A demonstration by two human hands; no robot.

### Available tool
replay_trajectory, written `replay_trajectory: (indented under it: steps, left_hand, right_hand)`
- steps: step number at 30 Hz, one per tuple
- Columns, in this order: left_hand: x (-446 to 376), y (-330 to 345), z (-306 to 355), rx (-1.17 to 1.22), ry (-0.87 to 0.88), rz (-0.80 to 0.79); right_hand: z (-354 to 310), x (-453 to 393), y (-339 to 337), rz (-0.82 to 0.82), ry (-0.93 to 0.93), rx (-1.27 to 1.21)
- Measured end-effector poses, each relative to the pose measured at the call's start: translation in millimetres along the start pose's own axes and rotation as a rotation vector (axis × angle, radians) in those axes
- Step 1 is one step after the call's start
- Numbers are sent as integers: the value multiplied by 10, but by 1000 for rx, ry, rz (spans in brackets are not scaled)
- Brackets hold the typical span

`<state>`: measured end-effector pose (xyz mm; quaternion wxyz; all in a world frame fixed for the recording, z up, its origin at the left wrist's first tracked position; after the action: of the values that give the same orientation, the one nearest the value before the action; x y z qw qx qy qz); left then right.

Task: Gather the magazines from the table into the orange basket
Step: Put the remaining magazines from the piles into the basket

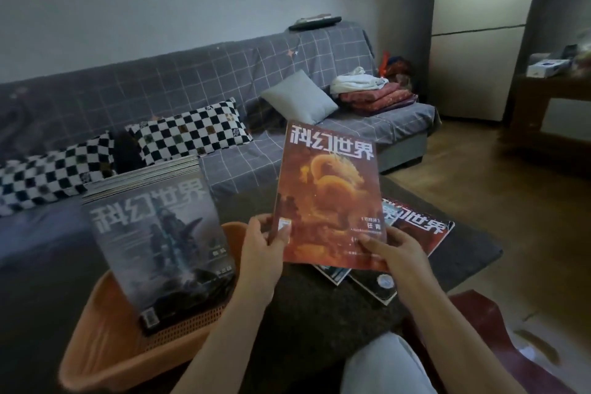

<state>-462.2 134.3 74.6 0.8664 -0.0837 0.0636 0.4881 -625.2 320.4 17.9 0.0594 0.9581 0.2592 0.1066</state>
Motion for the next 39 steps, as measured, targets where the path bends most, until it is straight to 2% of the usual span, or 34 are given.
replay_trajectory:
  steps: [3,8,17,20,28,31,39]
  left_hand:
    - [95,-505,124,67,-21,51]
    - [171,-1284,161,51,-21,149]
    - [169,-2281,-247,153,-144,182]
    - [148,-2506,-375,35,-163,193]
    - [126,-2825,-516,-481,-190,319]
    - [100,-2841,-508,-504,-198,372]
    - [120,-2824,-559,-560,-262,437]
  right_hand:
    - [-118,137,471,-110,-34,-17]
    - [-197,341,1171,-233,-100,69]
    - [-65,433,2143,-382,-176,257]
    - [57,399,2407,-423,-192,358]
    - [272,268,2684,-345,-341,704]
    - [295,240,2657,-268,-369,768]
    - [291,276,2687,-213,-456,895]
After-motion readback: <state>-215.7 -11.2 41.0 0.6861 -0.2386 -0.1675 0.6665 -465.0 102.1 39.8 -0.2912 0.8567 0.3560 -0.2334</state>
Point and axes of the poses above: each hand's wrist, its own x-axis away from the middle knuckle, its own y-axis out of the palm, z = x × y, the point moved 9 cm from there along -x, towards the middle knuckle, and after that the axes turned 6 degrees about x, right-handed, at the moved point
